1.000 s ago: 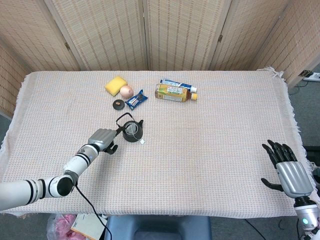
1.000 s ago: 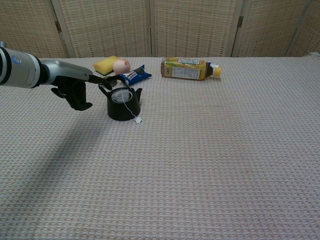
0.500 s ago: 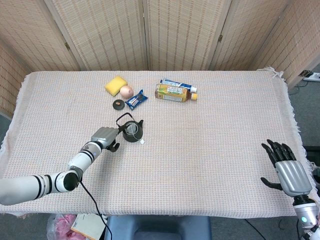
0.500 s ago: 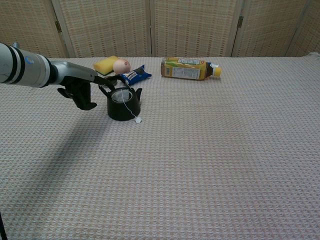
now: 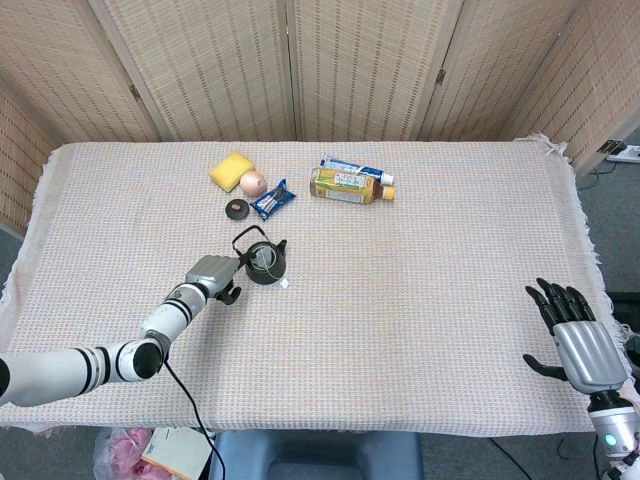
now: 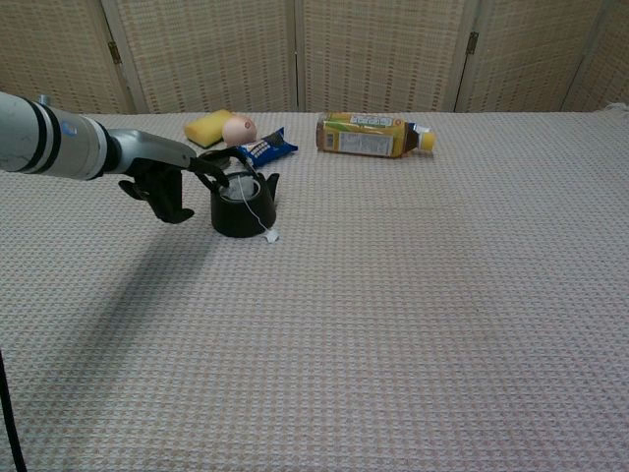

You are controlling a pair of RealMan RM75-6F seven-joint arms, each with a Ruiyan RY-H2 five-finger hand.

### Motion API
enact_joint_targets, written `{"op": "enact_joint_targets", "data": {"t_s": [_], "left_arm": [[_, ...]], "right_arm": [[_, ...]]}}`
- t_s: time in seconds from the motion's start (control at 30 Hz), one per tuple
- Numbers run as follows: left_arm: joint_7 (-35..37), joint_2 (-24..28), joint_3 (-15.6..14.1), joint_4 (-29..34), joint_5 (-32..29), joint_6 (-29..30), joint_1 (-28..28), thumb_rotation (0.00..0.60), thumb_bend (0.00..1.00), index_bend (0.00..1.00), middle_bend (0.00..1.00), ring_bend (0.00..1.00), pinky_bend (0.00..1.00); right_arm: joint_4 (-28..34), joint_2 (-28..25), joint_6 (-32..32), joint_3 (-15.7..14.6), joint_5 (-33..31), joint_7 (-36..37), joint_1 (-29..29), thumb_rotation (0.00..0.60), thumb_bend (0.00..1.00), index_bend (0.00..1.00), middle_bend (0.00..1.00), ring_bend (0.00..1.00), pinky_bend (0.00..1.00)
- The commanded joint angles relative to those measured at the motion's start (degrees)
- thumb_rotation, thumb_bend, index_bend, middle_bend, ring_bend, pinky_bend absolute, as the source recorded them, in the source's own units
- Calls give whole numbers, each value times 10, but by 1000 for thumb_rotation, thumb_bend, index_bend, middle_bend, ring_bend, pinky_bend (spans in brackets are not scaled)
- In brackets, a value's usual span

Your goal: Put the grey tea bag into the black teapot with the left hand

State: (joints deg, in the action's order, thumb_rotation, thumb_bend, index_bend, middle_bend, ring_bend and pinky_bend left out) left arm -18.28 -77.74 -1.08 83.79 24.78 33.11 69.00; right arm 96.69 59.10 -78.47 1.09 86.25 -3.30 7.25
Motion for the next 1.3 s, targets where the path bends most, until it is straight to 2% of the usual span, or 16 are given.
{"op": "enact_joint_targets", "data": {"t_s": [0.03, 0.73, 1.03, 1.3], "left_arm": [[6, -4, -1, -8, 5, -5, -2, 600, 593, 0, 1000, 1000, 1000], [48, -43, -8, -68, 35, -48, -7, 600, 593, 0, 1000, 1000, 1000], [39, -4, -6, 13, 34, 4, -1, 600, 593, 0, 1000, 1000, 1000], [18, 32, 2, 107, 39, 81, -4, 600, 593, 0, 1000, 1000, 1000]], "right_arm": [[-1, 0, 2, 0, -2, 0, 1, 600, 101, 0, 0, 0, 0], [-2, 4, 16, 3, -13, -7, 7, 600, 101, 0, 0, 0, 0], [2, 0, 2, -3, 5, -3, 1, 600, 101, 0, 0, 0, 0], [3, -5, -14, -11, 27, 7, -6, 600, 101, 0, 0, 0, 0]]}}
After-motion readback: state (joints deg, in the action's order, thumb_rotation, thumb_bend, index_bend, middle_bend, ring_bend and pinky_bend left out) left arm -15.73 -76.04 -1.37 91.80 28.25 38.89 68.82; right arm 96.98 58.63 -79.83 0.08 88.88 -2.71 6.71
